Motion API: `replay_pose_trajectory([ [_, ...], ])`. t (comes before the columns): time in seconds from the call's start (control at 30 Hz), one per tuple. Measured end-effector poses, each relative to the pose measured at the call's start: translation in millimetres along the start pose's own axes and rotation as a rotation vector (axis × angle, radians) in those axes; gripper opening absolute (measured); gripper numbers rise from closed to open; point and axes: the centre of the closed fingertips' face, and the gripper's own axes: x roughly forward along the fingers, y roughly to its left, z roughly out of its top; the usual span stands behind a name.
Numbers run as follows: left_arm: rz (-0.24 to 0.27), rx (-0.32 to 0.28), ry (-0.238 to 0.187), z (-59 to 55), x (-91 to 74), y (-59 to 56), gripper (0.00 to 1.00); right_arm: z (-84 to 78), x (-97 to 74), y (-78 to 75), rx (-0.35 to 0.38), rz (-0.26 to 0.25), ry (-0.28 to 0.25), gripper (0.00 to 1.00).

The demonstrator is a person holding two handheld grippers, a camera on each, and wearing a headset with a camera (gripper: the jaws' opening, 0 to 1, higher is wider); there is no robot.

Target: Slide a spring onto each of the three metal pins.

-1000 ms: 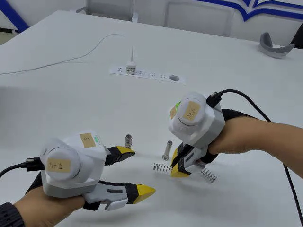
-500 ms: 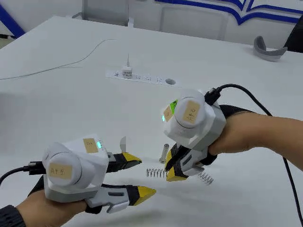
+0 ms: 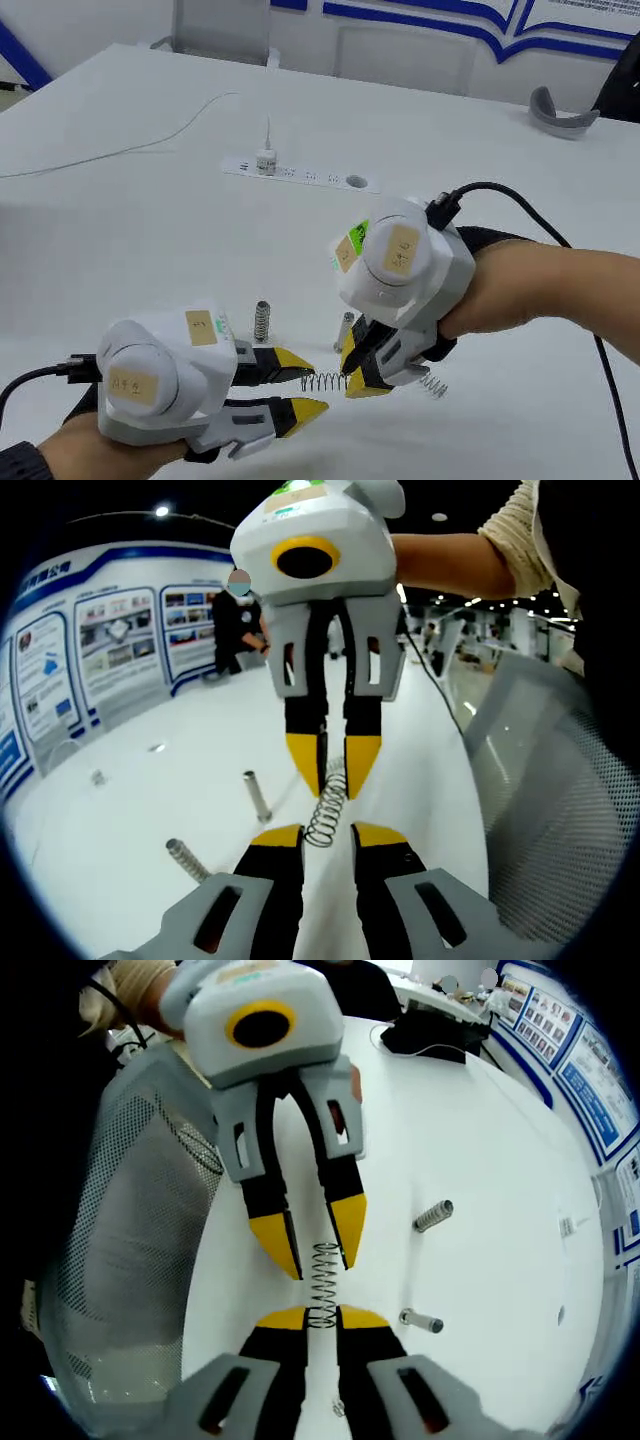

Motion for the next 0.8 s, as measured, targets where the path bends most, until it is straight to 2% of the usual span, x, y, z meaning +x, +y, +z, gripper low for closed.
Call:
replay_pose_trajectory([
  [0.17, 0.003, 0.019, 0.005, -0.7, -0.4, 0.7, 0.13, 3.1, 0.3, 4.4, -0.023, 0.01, 0.007, 0.11],
  [0.47, -0.008, 0.027, 0.016, -2.4, 1.0, -1.8, 0.12, 5.9, -7.1, 5.6, -0.042, 0.006, 0.016, 0.12],
  [0.8, -0.02, 0.028, 0.026, -4.1, 3.0, -4.7, 0.11, 21.0, -19.2, 7.2, -0.068, -0.009, 0.003, 0.12],
])
